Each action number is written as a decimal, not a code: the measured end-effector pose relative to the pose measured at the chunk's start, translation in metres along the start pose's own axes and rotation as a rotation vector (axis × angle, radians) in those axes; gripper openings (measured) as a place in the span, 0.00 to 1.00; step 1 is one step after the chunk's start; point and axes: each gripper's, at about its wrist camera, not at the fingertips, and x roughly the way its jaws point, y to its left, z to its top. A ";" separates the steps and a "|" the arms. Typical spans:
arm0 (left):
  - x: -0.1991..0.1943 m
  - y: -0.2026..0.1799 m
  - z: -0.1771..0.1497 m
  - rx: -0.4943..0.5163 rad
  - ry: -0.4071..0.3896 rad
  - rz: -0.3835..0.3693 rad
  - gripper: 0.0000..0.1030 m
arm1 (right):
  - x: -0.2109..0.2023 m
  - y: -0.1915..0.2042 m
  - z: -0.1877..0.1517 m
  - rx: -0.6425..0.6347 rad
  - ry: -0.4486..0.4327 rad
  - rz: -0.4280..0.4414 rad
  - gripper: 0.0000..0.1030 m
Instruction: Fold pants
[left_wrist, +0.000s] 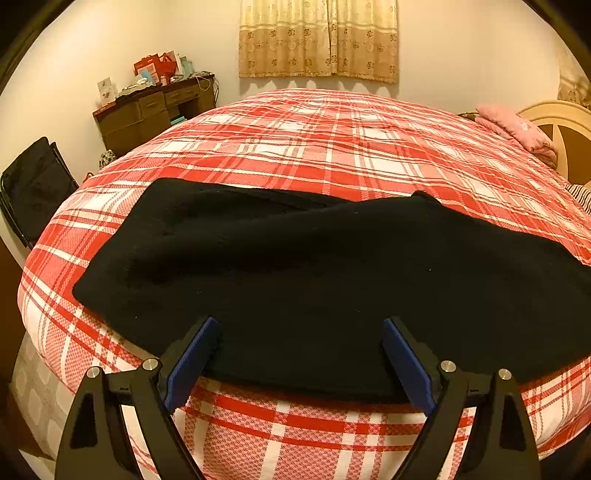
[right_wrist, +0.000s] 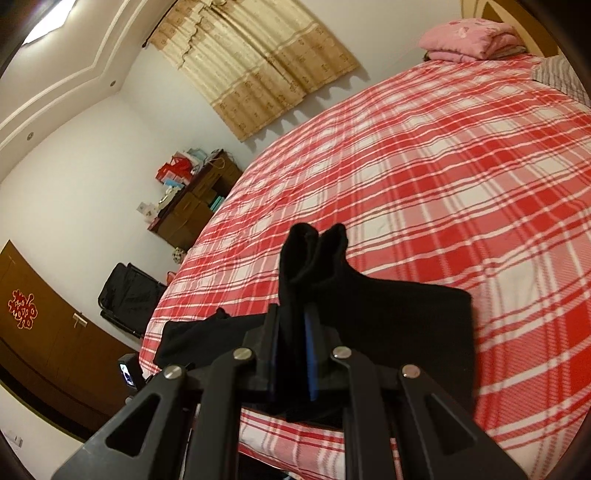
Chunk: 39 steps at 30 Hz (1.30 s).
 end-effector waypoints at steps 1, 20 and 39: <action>0.001 0.001 0.000 -0.001 0.000 0.000 0.89 | 0.005 0.004 0.000 -0.005 0.006 0.005 0.15; 0.002 0.002 -0.001 -0.001 0.000 -0.005 0.89 | 0.107 0.060 -0.021 -0.105 0.179 0.050 0.15; -0.029 -0.091 -0.001 0.091 -0.001 -0.319 0.89 | 0.145 0.041 -0.053 -0.190 0.319 0.027 0.60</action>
